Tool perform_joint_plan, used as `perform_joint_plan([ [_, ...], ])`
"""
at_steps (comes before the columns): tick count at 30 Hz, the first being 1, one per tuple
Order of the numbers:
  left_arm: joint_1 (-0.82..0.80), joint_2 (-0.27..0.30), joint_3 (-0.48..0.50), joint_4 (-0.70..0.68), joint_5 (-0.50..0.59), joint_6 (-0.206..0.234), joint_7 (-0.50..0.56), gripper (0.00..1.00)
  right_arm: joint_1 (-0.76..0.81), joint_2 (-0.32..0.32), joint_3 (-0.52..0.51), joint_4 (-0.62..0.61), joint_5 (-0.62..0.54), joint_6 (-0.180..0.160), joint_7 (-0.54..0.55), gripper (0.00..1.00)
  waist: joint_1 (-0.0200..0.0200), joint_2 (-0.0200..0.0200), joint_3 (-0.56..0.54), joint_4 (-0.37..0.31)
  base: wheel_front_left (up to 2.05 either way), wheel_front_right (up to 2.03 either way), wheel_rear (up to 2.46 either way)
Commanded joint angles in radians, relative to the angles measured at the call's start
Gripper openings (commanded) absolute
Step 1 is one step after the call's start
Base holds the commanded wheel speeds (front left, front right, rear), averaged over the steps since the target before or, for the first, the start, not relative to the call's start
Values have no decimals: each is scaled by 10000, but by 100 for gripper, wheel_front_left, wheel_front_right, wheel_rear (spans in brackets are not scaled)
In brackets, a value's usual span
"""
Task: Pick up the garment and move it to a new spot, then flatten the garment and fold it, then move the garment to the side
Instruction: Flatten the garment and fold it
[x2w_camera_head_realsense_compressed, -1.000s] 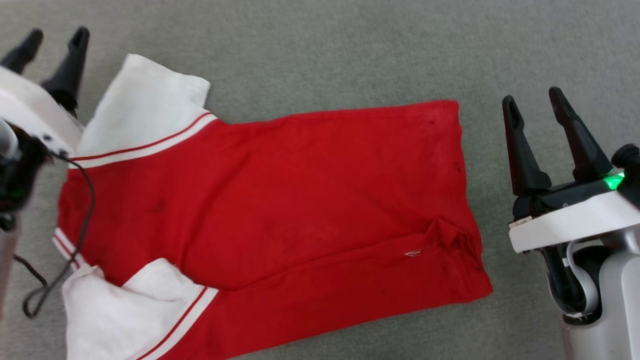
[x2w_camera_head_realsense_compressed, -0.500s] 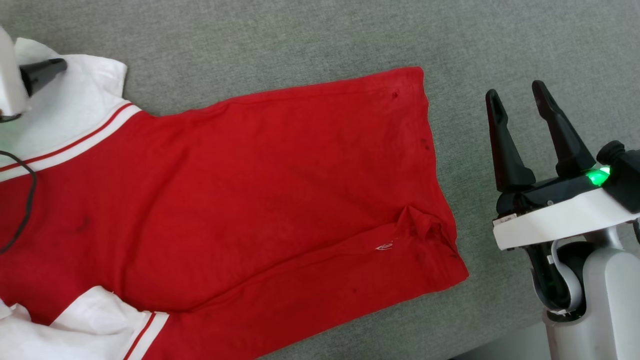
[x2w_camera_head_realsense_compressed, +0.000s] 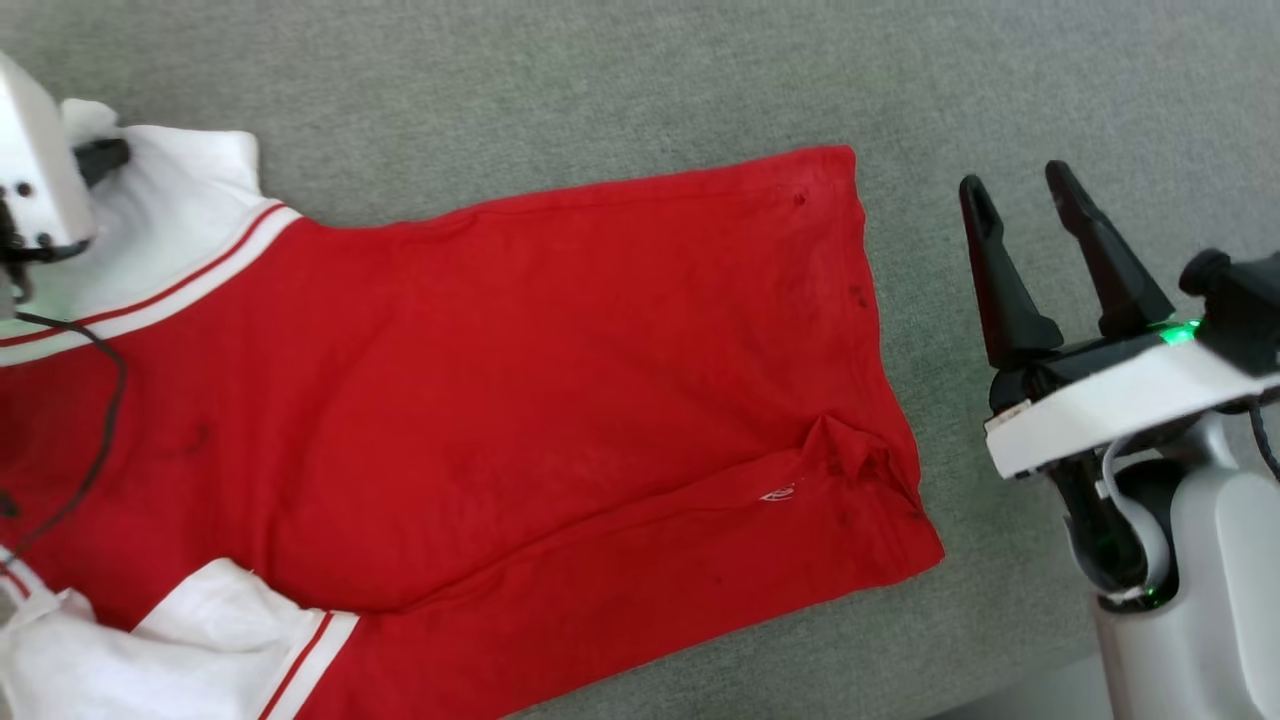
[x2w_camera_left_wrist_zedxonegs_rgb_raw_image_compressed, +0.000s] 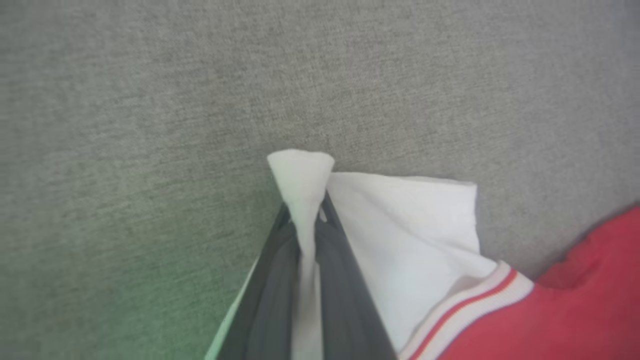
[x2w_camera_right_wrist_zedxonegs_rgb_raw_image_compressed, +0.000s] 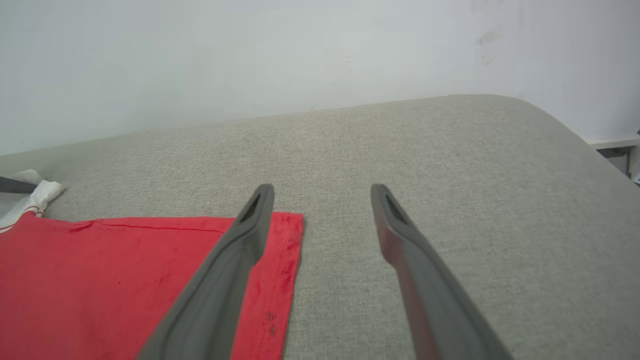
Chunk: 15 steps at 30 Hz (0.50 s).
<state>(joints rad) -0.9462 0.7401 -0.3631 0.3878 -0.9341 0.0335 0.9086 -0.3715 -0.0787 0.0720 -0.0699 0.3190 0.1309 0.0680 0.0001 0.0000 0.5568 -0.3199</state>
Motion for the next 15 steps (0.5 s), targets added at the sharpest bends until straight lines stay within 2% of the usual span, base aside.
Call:
perform_joint_plan([
  [1, 316, -301, -231, 161, 65, -148, -101, 0, -267, -189, -26, 315, 253, -4, 394, 100, -1, 0, -233, 181, 0, 0, 0],
  [9, -439, -835, -398, -156, 260, -582, -774, 0, -1507, -1286, 375, 2433, 1359, -4, 3430, 100, -1, 0, -559, 994, 0, 0, 0],
  [15, -902, -1209, -646, -677, 407, -791, -969, 0, -2868, -1777, 939, 3643, 1840, -4, 4746, 100, -1, 0, -268, 1633, 0, 0, 0],
])
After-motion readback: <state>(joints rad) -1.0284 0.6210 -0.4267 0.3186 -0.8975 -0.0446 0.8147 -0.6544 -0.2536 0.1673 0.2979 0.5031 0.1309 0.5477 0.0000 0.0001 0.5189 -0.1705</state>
